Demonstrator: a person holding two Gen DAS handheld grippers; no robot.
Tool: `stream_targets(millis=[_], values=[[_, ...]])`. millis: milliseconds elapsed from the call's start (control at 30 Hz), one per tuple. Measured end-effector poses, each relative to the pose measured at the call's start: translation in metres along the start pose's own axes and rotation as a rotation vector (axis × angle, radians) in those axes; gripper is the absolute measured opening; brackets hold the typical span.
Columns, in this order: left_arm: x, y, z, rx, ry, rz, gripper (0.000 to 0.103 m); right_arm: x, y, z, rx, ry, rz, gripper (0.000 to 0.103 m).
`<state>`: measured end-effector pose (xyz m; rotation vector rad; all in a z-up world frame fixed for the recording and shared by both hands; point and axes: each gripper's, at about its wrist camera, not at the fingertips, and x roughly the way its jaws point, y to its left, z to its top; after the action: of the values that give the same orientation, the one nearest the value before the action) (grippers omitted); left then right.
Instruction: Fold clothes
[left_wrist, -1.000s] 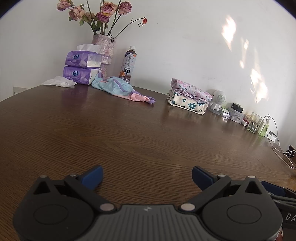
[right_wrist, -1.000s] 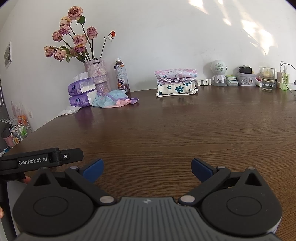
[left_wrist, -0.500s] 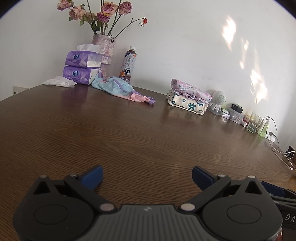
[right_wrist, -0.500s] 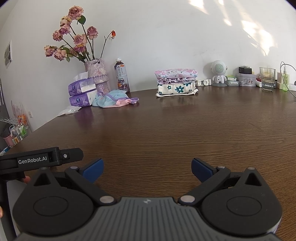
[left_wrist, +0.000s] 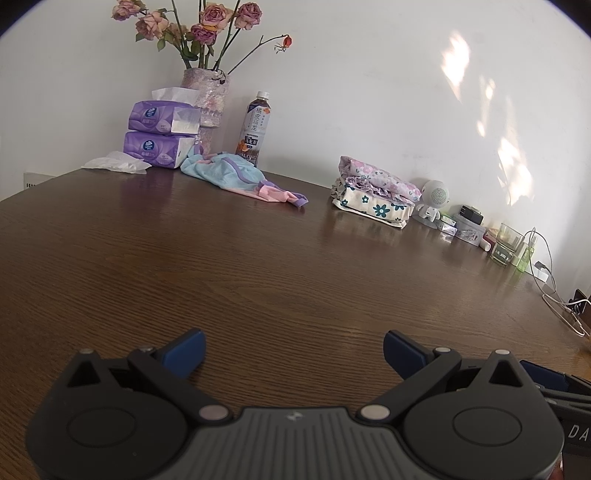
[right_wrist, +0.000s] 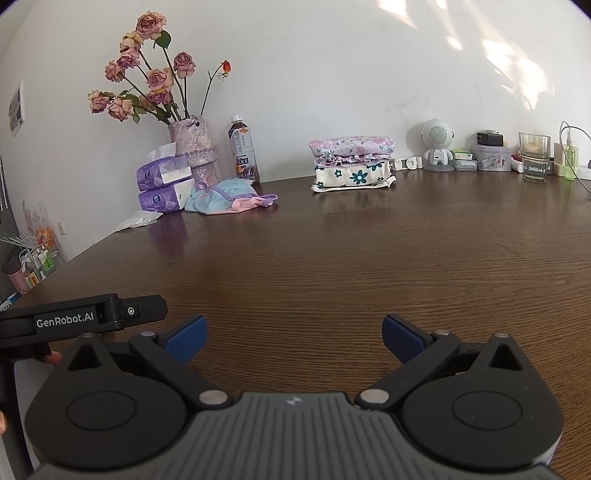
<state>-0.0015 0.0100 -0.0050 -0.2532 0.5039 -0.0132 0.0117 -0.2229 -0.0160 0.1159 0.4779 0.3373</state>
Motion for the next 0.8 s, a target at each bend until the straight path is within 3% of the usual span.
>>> stream_targets(millis=[800], values=[[0.0002, -0.0012, 0.0005, -0.001, -0.002, 0.0, 0.103, 0.0012, 0.0023, -0.0001, -0.004, 0.007, -0.005, 0.103]])
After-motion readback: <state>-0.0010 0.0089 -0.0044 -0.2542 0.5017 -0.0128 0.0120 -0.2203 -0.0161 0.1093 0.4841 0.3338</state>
